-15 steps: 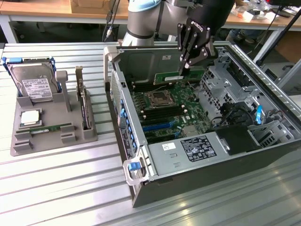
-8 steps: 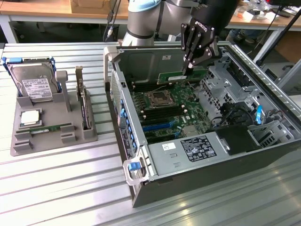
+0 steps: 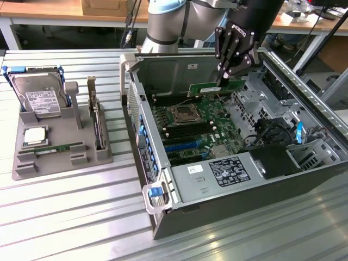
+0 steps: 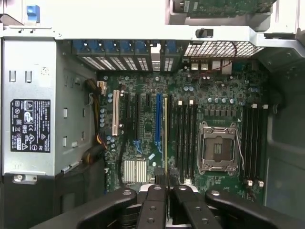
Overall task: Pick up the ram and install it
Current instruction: 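Pick up the ram and move it above insertion slot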
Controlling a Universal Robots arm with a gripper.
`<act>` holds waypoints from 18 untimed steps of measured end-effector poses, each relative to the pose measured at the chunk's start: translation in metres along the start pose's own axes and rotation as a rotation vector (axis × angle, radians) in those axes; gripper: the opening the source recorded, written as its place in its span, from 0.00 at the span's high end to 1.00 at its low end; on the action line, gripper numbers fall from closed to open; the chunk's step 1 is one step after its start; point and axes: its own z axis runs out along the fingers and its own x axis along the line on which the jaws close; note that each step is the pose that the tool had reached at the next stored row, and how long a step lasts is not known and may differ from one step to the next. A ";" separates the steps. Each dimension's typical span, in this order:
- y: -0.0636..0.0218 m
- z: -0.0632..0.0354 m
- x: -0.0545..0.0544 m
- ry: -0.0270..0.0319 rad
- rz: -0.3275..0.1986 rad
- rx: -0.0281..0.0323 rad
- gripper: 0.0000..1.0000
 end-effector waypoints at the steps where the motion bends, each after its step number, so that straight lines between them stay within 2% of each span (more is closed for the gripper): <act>1: -0.0011 -0.0001 0.000 0.0001 0.000 0.0000 0.88; 18: -0.0193 -0.0009 0.001 0.0009 0.000 -0.0001 0.88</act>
